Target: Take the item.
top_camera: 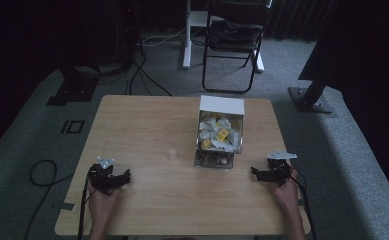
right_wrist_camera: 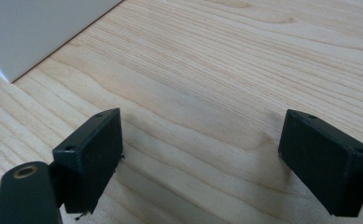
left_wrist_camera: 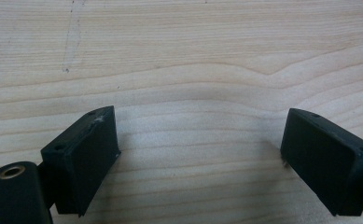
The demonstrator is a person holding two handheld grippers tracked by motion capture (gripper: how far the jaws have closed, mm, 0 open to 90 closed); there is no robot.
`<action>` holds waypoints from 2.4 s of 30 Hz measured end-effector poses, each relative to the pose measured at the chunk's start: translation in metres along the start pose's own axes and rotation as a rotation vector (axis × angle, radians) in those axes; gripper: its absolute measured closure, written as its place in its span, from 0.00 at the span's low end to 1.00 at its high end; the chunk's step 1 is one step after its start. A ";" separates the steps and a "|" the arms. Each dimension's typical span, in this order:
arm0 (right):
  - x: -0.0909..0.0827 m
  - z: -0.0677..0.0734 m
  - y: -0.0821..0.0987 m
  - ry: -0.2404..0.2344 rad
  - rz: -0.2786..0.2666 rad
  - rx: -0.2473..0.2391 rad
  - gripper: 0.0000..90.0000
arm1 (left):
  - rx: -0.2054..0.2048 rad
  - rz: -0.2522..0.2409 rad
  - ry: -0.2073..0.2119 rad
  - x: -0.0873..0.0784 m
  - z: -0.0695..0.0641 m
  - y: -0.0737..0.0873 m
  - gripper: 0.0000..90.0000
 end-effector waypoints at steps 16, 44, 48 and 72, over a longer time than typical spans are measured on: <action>0.000 0.000 0.000 -0.009 0.004 -0.009 0.13 | 0.029 0.001 0.035 -0.003 -0.002 0.000 0.22; 0.000 0.000 0.000 -0.009 0.004 -0.006 0.13 | 0.109 -0.068 0.118 -0.048 -0.032 -0.019 0.47; 0.000 0.000 0.000 -0.009 0.004 -0.008 0.14 | 0.118 -0.078 0.136 -0.051 -0.041 -0.022 0.48; 0.000 0.000 0.000 -0.010 0.003 -0.009 0.14 | 0.205 -0.135 0.269 -0.056 -0.105 -0.050 0.48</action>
Point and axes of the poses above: each handheld gripper's, and its own axes: x roughly forward along the jaws, y roughly out of its underside, z roughly to its left, the point moved 4 cm from there along x, roughly forward along the jaws, and after that the axes turned 2 degrees about -z, right-handed, at the moved point
